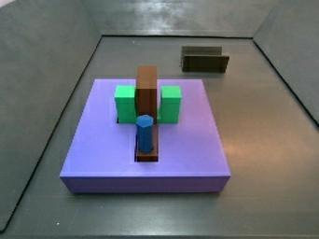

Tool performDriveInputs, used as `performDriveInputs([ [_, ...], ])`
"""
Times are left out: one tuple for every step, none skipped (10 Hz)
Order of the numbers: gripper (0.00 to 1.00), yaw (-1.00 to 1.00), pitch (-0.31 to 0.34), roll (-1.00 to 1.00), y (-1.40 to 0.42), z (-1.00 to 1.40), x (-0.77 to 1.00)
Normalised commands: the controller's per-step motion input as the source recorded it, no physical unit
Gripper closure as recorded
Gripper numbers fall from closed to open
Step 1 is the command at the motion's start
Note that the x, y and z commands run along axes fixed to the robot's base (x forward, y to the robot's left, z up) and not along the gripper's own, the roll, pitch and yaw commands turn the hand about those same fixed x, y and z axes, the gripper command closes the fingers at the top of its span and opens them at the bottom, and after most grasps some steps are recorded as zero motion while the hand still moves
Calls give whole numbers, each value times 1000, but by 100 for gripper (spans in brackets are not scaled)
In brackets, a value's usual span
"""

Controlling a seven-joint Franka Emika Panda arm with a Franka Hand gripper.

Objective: Pick up the red object. Move up. Place the red object on the fixture. Regrasp the red object. Move to above the board. Insert the red object.
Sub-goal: Move to above the board, then insert the red object.

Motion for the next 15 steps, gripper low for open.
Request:
performDriveInputs([
  [100, -112, 127, -1000, -1400, 270, -1143],
  [100, -106, 136, -1000, -1400, 255, -1135],
  [100, -98, 147, -1000, -1400, 259, -1116],
  [100, -80, 151, -1000, -979, 171, -786],
  [100, -70, 148, -1000, -571, 97, -492],
  [100, -61, 146, -1000, -296, 41, -283],
  [100, -48, 139, -1000, -138, 38, -162],
  [100, -38, 125, -1000, -75, 12, -116],
  [100, -21, 105, -1000, -9, -1, -72],
  [100, -16, 68, -781, 2, 6, -55],
  [100, -1, 8, -395, 9, -5, -40],
  [100, 1, -6, -275, 9, -1, -36],
  [100, 0, -21, -31, 100, -214, 9],
  [100, -37, -36, 0, 340, -366, 214],
  [100, -80, -20, -30, 526, -460, 449],
])
